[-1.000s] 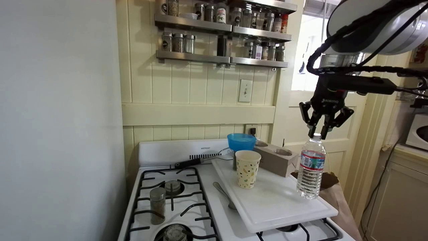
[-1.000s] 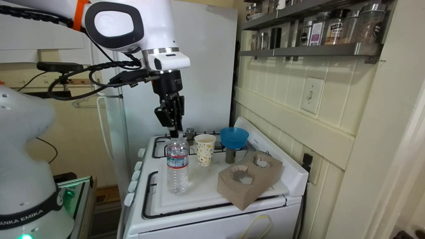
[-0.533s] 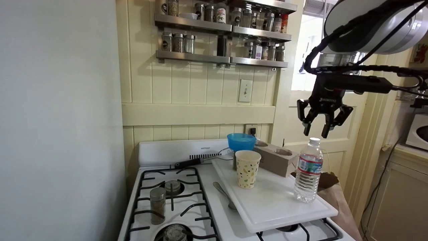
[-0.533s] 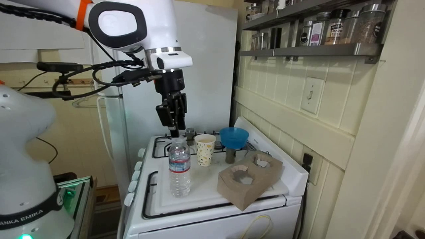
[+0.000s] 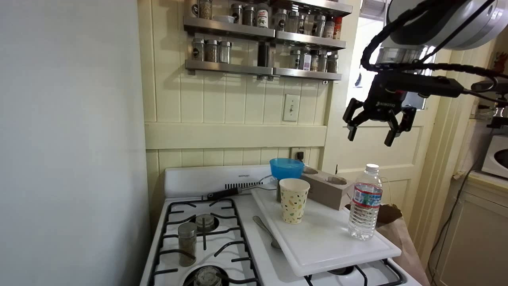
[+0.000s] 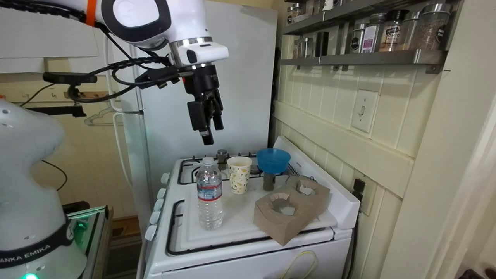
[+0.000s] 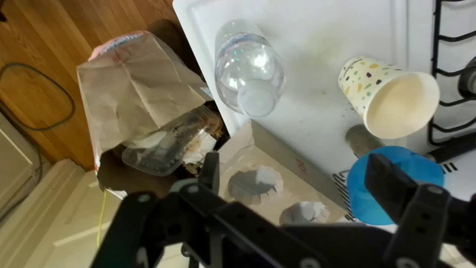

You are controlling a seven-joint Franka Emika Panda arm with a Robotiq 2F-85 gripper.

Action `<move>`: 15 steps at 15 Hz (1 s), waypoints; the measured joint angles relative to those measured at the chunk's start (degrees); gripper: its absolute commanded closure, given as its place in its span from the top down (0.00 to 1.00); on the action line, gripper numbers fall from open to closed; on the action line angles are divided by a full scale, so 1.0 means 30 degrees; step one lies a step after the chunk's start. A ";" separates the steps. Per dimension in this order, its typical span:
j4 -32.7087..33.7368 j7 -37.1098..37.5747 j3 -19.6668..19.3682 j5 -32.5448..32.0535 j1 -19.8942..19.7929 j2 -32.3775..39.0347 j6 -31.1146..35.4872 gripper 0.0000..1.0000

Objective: Take the bottle out of the cup

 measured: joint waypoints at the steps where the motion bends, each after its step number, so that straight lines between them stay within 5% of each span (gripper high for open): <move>1: 0.0393 -0.0859 -0.0213 0.0007 0.0369 -0.0062 -0.0045 1.00; 8: 0.4767 -0.5960 -0.1510 0.0009 0.2358 0.2852 -0.1653 1.00; 15: 0.5471 -0.8980 -0.1884 0.0077 0.3039 0.3928 0.0033 1.00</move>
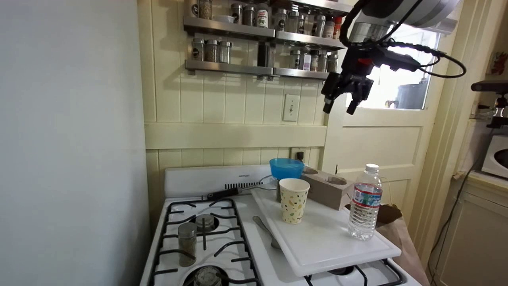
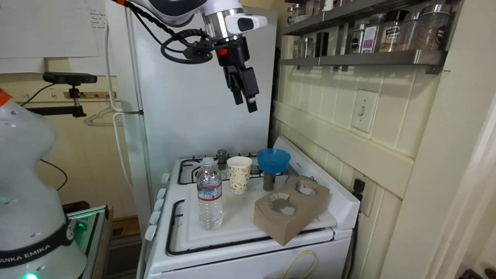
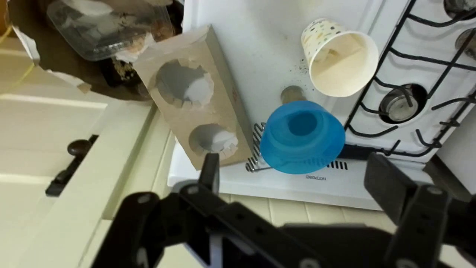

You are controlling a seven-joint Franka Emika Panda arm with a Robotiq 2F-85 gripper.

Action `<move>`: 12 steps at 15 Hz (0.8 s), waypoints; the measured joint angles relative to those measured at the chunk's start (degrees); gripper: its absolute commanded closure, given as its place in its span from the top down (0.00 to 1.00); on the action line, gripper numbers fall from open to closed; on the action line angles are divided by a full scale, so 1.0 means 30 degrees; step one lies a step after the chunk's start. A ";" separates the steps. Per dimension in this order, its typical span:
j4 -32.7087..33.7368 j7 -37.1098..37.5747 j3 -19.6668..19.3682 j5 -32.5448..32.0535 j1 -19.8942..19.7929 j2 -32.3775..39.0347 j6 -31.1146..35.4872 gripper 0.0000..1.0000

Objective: Take the bottle out of the cup

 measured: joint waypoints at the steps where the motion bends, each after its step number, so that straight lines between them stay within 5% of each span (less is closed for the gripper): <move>1: 0.0309 -0.0865 -0.0063 0.0001 0.0272 0.0339 0.0128 1.00; 5: 0.1353 -0.3138 -0.0071 0.0597 0.1489 0.2235 0.0150 1.00; 12: 0.2105 -0.4236 -0.0472 0.1225 0.1613 0.3512 0.0675 1.00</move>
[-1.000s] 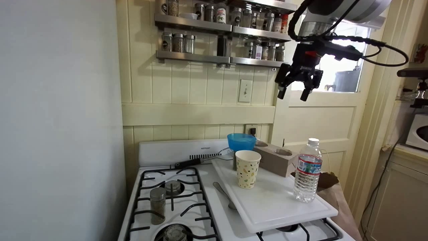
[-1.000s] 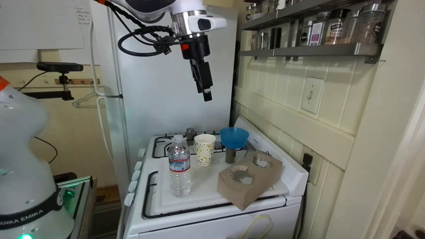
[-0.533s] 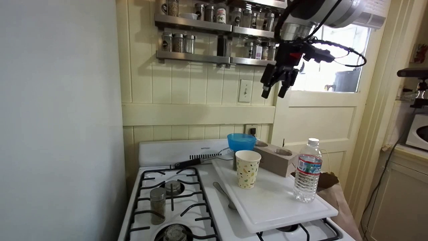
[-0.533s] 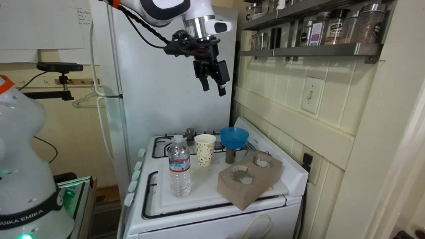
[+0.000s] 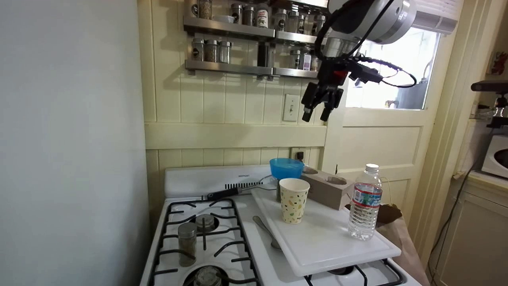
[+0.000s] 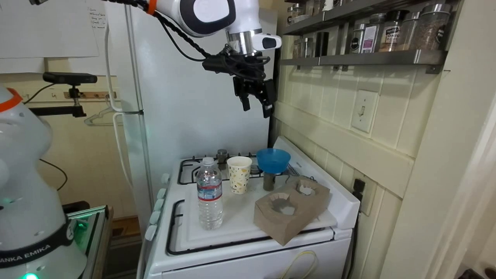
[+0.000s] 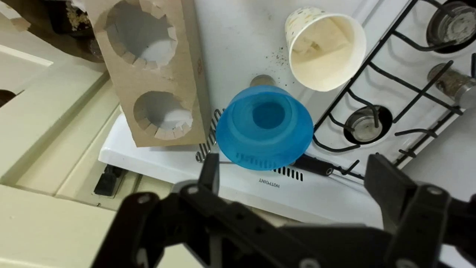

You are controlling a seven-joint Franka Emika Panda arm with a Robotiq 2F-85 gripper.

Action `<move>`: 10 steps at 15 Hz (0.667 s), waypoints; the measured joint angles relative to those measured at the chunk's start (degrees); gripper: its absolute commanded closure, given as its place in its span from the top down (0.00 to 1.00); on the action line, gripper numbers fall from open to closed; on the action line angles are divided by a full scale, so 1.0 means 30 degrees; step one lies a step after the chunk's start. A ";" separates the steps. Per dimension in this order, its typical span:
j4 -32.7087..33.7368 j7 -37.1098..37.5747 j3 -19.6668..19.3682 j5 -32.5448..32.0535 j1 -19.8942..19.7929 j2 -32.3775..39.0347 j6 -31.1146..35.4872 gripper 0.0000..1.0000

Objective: Take the bottle out of the cup

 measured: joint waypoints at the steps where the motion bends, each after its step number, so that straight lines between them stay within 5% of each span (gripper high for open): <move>1: 0.0002 -0.0226 0.0054 0.0061 0.0060 0.0284 0.0608 1.00; 5: 0.0093 -0.1509 0.0390 0.1318 0.0600 0.2305 0.2889 1.00; 10: 0.0909 -0.2152 0.1373 0.2370 0.0891 0.4484 0.3152 1.00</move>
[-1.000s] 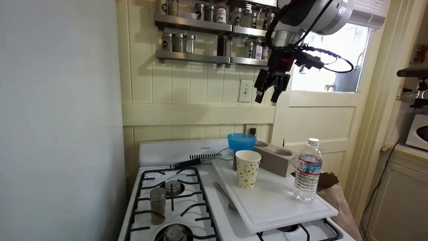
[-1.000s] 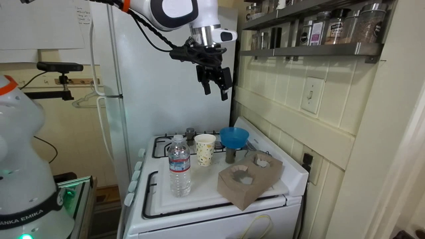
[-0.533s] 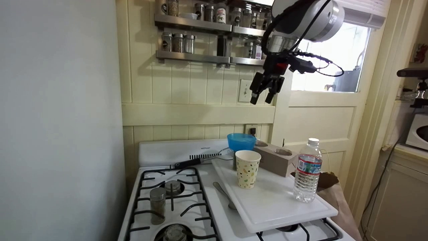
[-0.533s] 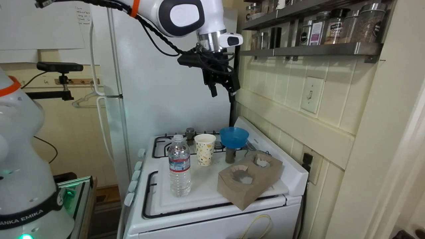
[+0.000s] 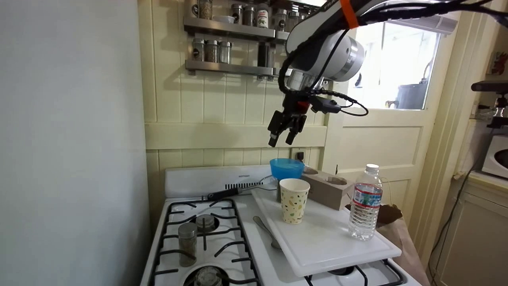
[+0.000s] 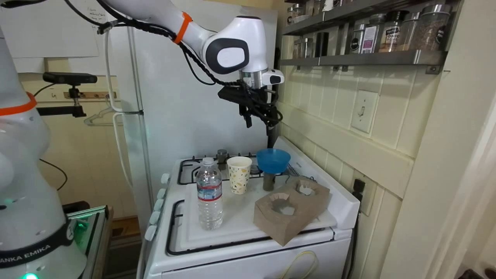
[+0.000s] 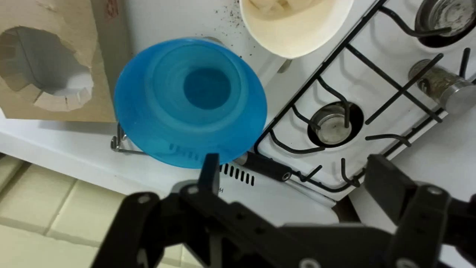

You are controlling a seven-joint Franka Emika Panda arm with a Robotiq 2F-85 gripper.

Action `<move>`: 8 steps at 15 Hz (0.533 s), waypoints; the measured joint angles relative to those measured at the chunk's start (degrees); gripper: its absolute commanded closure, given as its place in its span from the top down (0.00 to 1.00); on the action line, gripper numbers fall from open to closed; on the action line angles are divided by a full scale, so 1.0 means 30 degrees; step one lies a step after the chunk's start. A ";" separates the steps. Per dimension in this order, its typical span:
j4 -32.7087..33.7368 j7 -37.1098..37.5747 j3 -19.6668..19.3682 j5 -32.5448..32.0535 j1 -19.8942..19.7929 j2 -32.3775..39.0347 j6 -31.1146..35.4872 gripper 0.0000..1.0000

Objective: Take the bottle out of the cup

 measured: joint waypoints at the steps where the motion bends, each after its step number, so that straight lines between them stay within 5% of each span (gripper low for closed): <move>1: 0.0236 0.0026 0.0145 -0.0110 -0.0004 0.0302 -0.0007 1.00; 8: 0.1366 0.0099 0.0486 -0.0177 -0.0243 0.1477 -0.2133 1.00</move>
